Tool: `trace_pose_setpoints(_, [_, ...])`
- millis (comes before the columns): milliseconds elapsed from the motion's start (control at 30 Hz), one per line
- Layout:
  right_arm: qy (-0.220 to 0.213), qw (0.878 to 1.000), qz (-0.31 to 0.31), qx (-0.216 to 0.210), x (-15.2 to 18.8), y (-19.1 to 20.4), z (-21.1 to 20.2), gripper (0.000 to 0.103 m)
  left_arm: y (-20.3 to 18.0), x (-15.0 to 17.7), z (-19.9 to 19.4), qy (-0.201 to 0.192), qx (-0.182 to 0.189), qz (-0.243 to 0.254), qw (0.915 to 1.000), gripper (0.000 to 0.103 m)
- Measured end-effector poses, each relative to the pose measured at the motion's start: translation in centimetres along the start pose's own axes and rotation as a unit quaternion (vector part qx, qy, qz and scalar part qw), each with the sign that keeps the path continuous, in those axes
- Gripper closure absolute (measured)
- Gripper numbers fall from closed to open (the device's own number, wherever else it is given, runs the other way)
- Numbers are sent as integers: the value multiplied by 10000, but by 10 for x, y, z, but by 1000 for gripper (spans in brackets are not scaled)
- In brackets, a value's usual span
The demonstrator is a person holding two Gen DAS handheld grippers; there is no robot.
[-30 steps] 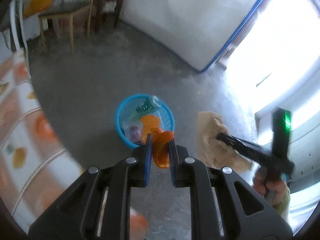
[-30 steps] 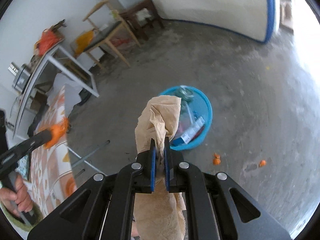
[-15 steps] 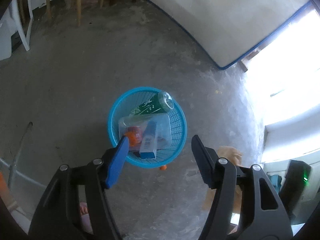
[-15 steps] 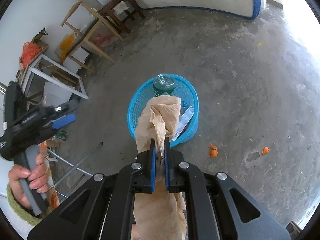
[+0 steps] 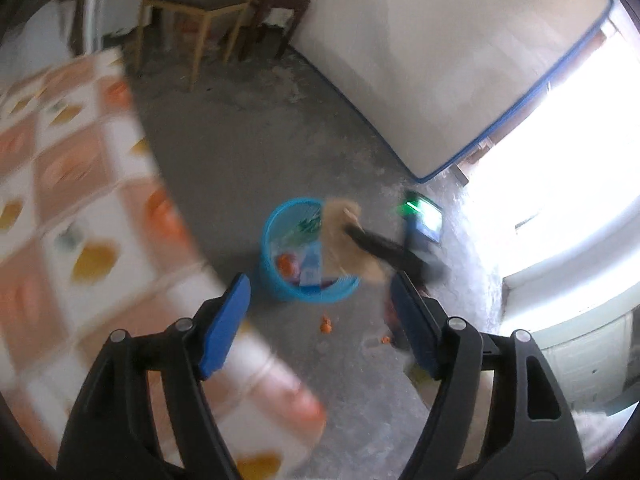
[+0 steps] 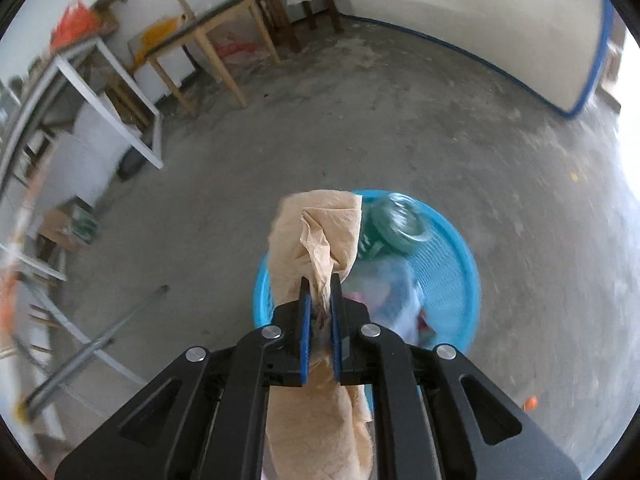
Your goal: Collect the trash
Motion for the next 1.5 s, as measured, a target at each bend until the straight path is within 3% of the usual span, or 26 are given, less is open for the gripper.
trace_pose_setpoints(33, [116, 9999, -33, 91, -4, 5, 27, 78, 5, 7, -8, -10, -46, -66, 10000, 34])
trace_pose_setpoints(67, [267, 9994, -102, 173, -6, 9, 47, 59, 12, 17, -16, -27, -101, -119, 9999, 34])
trace_pose_setpoints(100, [533, 9980, -176, 308, -4, 12, 76, 53, 20, 29, -27, -66, -236, -167, 9996, 34])
trace_pose_setpoints(200, [890, 9949, -145, 456, 2, 13, 107, 53, 39, 55, -51, -225, -603, -231, 9977, 33])
trace_pose_setpoints(267, [798, 9959, -91, 414, 5, 11, 103, 50, 53, 75, -70, -414, -872, -314, 9948, 32])
trace_pose_setpoints(367, [572, 9980, 101, 261, 5, -2, 83, 44, 69, 95, -89, -596, -984, -424, 9925, 30])
trace_pose_setpoints(533, [133, 9982, 577, -74, 11, -30, 23, 44, 84, 109, -107, -841, -1025, -424, 9903, 30])
trace_pose_setpoints(700, [-295, 9945, 809, -604, 44, -41, -60, 43, 81, 119, -122, -1245, -983, -447, 9863, 23])
trace_pose_setpoints(900, [-966, 9905, 164, -966, 105, 7, -175, 18, 77, 137, -141, -1691, -1225, -621, 9760, 10])
trace_pose_setpoints(1000, [-1232, 9877, -387, -882, 142, 45, -220, 12, 76, 149, -144, -1795, -1357, -798, 9711, 9])
trace_pose_setpoints(1167, [-1812, 9752, -1055, -704, 175, 97, -275, 7, 73, 169, -147, -1793, -1556, -1038, 9658, 9])
trace_pose_setpoints(1333, [-2466, 9564, -1522, -358, 192, 134, -322, 6, 62, 187, -157, -1951, -1934, -1229, 9537, 9])
trace_pose_setpoints(1500, [-2609, 9523, -1570, -207, 203, 155, -345, 6, 53, 194, -171, -2226, -2970, -1094, 9221, 9])
Point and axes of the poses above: each gripper's, at about its wrist camera, not at the fingertips, and z roughly the way its jaws point, y to its left, x to its underside, the point moved 5 cm from there along z, roughly the way its jaws point, and after that the axes turned 7 degrees about y, right-handed, at the moved point
